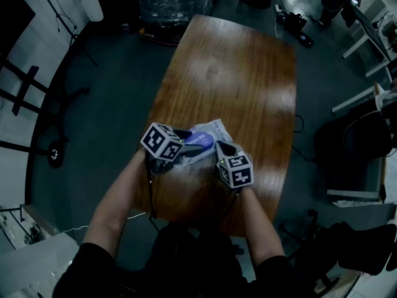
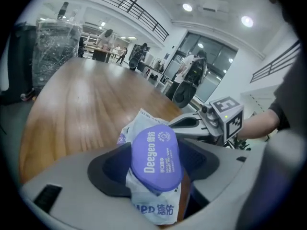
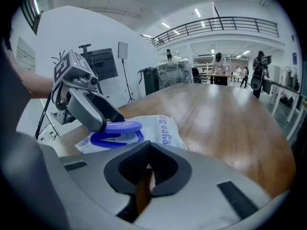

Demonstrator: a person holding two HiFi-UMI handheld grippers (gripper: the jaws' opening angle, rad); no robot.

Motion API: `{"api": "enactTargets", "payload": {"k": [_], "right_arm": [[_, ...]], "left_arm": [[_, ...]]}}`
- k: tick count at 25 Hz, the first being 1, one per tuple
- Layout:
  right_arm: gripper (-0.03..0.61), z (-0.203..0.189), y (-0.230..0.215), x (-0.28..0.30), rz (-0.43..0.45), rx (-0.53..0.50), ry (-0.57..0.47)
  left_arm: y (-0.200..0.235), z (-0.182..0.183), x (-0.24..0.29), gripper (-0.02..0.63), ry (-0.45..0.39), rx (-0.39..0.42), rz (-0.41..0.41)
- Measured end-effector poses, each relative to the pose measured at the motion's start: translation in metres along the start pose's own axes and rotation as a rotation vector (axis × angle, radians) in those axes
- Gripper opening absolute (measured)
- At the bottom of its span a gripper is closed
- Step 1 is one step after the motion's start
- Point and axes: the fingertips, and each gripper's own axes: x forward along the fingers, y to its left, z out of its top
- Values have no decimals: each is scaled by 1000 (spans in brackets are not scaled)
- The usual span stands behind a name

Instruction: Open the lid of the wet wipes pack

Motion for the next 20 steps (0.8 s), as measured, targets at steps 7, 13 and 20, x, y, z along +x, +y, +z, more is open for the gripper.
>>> {"api": "enactTargets", "payload": {"k": [7,13,20], "right_arm": [[11,-3,1,-1,-3,7,7],[11,-4,0,1,-15,8,18],[11,-2,0,3,-34,14,12]], "left_arm": [[-5,19,-18,280,-89,85,60],[18,54,-48,123,-195,191,235],[65,60,-53,12,-176,282,454]]}}
